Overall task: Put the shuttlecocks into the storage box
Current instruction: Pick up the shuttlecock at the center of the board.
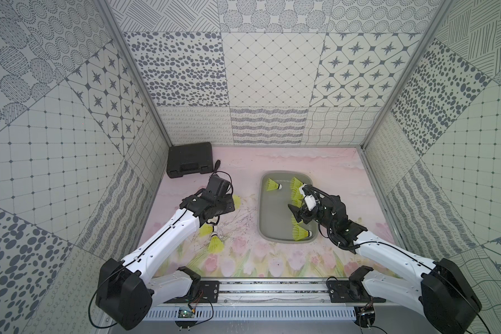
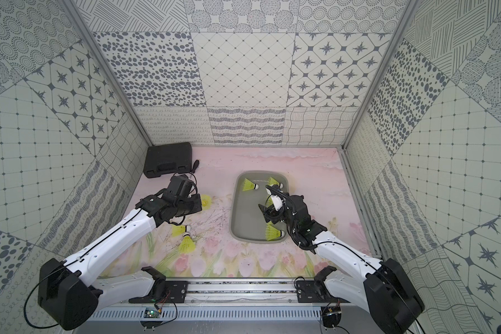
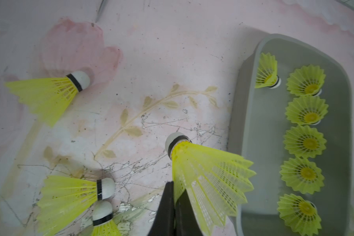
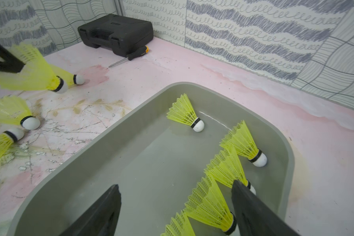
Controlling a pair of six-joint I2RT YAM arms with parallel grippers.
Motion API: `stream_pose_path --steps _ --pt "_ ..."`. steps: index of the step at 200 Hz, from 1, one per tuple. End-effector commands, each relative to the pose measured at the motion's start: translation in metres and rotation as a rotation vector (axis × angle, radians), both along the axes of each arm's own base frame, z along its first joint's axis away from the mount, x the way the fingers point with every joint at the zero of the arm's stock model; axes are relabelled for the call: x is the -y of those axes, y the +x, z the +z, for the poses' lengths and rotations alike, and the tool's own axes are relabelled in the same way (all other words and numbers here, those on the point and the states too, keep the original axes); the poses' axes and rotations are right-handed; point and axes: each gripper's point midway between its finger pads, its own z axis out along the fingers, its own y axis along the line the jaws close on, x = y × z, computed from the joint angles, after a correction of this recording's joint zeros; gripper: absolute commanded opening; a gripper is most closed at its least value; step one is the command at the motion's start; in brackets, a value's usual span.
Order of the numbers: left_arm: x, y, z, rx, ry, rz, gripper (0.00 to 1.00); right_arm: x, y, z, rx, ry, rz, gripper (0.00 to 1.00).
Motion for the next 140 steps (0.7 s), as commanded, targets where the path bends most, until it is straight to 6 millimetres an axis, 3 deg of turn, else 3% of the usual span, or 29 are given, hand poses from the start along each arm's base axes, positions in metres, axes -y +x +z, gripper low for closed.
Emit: stream_pose_path --steps 1,14,16,23,66,140 --pt "0.061 0.003 0.038 0.002 -0.324 -0.147 0.00 -0.037 -0.003 0.034 0.121 0.053 0.162 0.87" --pt "0.073 0.005 0.045 -0.007 -0.390 -0.170 0.00 -0.047 -0.006 0.025 0.118 0.039 0.209 0.87" --pt "0.075 0.005 0.047 -0.006 -0.401 -0.172 0.00 -0.050 -0.004 0.034 0.139 0.047 0.216 0.87" --pt "0.081 0.006 0.050 -0.013 -0.437 -0.178 0.00 -0.057 -0.004 0.038 0.154 0.051 0.241 0.87" --pt "0.104 0.006 0.056 -0.081 -0.598 -0.179 0.00 -0.089 0.001 0.042 0.230 0.059 0.326 0.85" --pt "0.110 0.002 0.055 -0.147 -0.647 -0.172 0.00 -0.111 0.011 0.041 0.321 0.034 0.379 0.80"
